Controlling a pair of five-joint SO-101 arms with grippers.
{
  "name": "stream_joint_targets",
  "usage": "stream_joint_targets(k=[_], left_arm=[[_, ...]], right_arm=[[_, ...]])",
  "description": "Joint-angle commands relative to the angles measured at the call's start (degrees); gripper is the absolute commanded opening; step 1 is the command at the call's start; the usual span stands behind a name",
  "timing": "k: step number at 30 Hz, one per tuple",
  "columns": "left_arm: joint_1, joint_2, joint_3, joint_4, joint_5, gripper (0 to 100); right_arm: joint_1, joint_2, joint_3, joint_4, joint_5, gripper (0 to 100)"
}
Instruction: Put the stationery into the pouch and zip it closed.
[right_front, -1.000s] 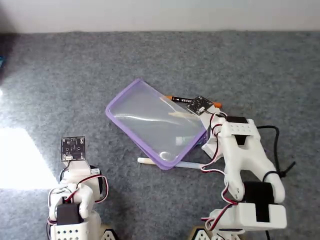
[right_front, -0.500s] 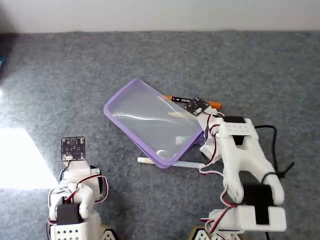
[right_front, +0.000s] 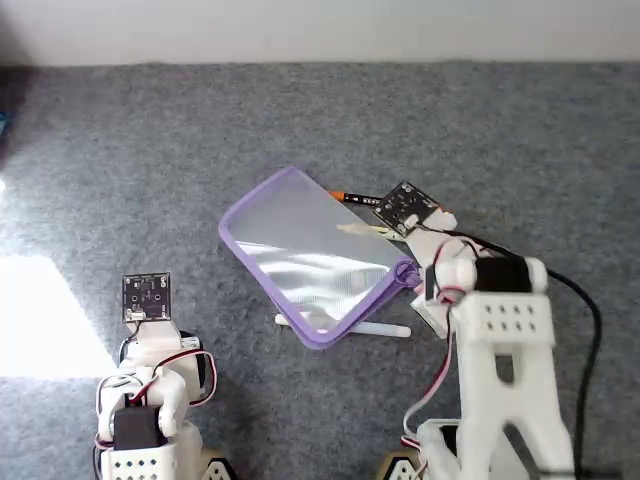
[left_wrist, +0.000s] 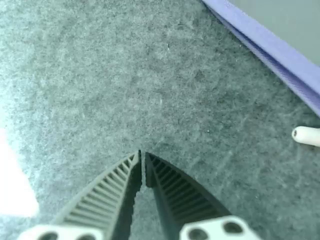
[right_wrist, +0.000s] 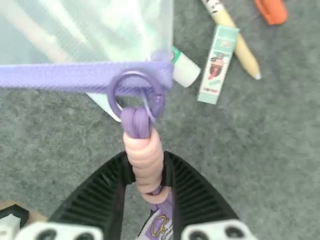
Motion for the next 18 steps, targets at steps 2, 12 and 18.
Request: stream_joint_targets(k=[2, 12, 18], left_arm=[[-0.18, -0.53, -1.19, -1.05, -0.26, 2], [3.43, -0.53, -1.19, -1.05, -0.26, 2], [7.12, -0.53, -1.19, -1.05, -0.26, 2]], right_arm=[[-0.31, -9.27, -2.29, 2.42, -0.44, 0.8], [-0.31, -24.66, -2.29, 3.91, 10.64, 0.8], [-0.22, -29.93, -2.29, 2.24, 18.11, 0.8]])
